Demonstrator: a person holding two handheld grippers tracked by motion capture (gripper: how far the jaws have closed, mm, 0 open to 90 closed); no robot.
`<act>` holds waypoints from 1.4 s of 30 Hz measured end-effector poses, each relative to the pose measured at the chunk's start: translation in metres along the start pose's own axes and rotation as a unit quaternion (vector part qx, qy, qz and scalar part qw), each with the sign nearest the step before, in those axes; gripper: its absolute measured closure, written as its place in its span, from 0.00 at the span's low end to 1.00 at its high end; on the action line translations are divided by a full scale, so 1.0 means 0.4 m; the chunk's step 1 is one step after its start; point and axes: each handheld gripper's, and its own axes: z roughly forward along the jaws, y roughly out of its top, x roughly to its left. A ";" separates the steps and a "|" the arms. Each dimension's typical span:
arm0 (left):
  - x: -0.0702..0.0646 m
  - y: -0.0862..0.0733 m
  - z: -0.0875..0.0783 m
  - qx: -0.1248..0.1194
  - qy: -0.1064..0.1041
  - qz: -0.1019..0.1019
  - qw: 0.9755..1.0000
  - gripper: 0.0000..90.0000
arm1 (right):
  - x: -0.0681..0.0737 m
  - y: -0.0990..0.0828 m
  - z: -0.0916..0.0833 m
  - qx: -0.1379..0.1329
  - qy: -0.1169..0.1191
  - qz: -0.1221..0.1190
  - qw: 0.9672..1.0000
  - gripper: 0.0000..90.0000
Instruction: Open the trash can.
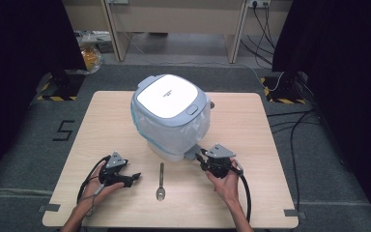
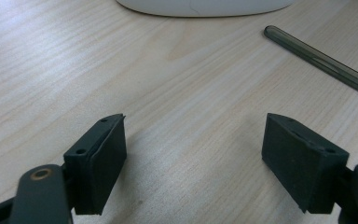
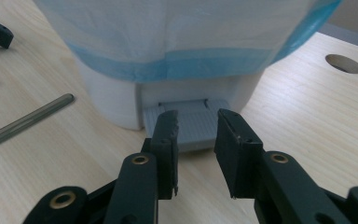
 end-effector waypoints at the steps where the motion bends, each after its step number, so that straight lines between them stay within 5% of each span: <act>1: 0.000 0.000 0.000 0.000 0.000 0.000 1.000 0.23 | 0.000 0.000 0.000 0.000 0.000 0.000 1.000 0.78; 16: 0.000 0.000 0.000 0.001 0.000 0.001 1.000 0.23 | -0.003 -0.010 0.069 0.005 0.010 0.009 1.000 0.81; 20: 0.000 0.000 0.000 0.000 0.000 0.000 1.000 0.23 | -0.007 -0.013 0.072 0.010 0.017 0.023 1.000 0.81; 42: 0.000 0.000 0.000 0.000 0.000 0.000 1.000 0.23 | -0.007 -0.021 0.079 0.012 0.016 0.013 1.000 0.82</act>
